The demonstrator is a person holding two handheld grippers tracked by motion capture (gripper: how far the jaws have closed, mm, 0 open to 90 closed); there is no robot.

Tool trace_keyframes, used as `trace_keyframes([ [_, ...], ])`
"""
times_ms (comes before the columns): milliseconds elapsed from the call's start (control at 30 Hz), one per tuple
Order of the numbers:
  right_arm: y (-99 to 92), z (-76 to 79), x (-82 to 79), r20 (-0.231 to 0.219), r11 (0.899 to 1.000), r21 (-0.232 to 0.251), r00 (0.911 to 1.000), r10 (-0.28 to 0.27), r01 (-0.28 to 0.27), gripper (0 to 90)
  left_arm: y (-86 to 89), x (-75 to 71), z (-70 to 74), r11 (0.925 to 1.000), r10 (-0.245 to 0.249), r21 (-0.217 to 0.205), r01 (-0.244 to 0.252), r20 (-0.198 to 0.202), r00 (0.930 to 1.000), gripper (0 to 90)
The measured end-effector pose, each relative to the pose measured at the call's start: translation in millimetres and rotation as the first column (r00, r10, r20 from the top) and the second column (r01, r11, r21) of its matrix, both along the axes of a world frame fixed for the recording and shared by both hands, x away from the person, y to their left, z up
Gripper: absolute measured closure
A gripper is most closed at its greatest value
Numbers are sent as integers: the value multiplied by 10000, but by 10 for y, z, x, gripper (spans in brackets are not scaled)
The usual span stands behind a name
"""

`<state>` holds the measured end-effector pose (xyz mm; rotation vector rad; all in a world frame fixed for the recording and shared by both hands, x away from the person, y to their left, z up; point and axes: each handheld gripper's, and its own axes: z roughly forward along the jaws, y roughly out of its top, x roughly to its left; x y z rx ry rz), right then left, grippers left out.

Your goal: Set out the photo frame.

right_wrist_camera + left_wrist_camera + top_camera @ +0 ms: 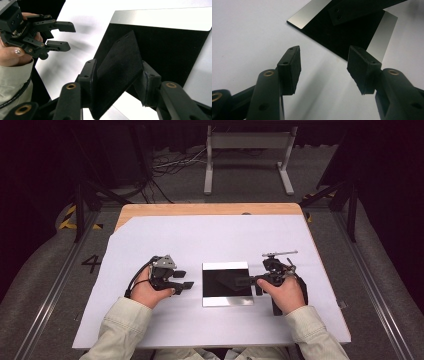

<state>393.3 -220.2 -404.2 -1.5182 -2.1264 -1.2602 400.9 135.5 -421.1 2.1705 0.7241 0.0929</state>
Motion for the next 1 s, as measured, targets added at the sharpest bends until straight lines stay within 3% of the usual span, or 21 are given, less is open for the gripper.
trace_keyframes([
  [300, -10, -5, -2, -10, 10000, 83, 10000, 8, -8, 583, 2, 1, 0, 10000, 7, -1, -7, 6, 10000, 452],
  [1000, -25, 101, -75, 715, 9966, -123, 9941, 819, -812, 650, 9, -1, 12, 10000, 12, -35, -12, 67, 10000, 452],
])
